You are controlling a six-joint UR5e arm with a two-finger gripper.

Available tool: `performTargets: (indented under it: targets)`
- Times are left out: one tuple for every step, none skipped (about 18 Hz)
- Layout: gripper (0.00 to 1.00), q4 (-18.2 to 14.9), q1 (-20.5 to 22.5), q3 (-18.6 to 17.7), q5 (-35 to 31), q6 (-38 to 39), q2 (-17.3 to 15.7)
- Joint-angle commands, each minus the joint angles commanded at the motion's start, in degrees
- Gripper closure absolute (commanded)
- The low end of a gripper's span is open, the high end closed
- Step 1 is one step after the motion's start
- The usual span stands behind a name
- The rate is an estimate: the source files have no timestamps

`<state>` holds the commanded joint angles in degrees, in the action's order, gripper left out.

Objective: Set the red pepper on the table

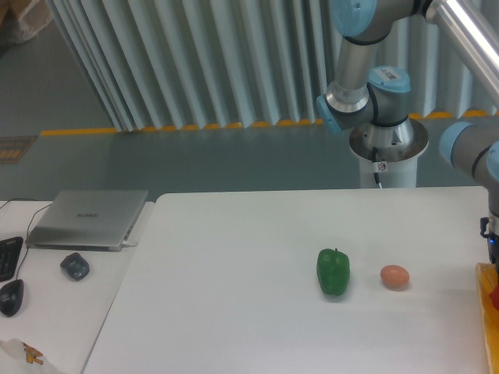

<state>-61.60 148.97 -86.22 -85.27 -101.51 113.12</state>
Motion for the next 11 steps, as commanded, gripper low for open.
performTargets:
  targets:
    - [0.56,-0.6,0.3,0.0,1.8,0.2,-0.6]
    - [0.56,-1.2,0.4,0.0,3.4,0.3,-0.9]
    - [0.56,-1.5,0.4,0.0,4.6,0.7,-0.9]
    - [0.56,-1.7,0.3,0.0,5.2,1.5,-1.1]
    - [0.56,-1.9,0.1,0.1,5.3,2.8,-1.5]
    - [0.56,-2.5,-0.3,0.2,6.3,5.2,-1.6]
    - [0.56,-2.6,-0.3,0.2,7.2,5.9,-1.8]
    - [0.56,-2.7,-0.3,0.1,7.7,6.1,-1.9]
    - [0.56,-3.3,-0.4,0.1,8.1,6.2,-1.9]
    - [0.56,-3.6,-0.7,0.2,8.2,6.2,-2.4]
    - [0.56,-3.6,-1.3,0.2,8.2,6.7,-2.5]
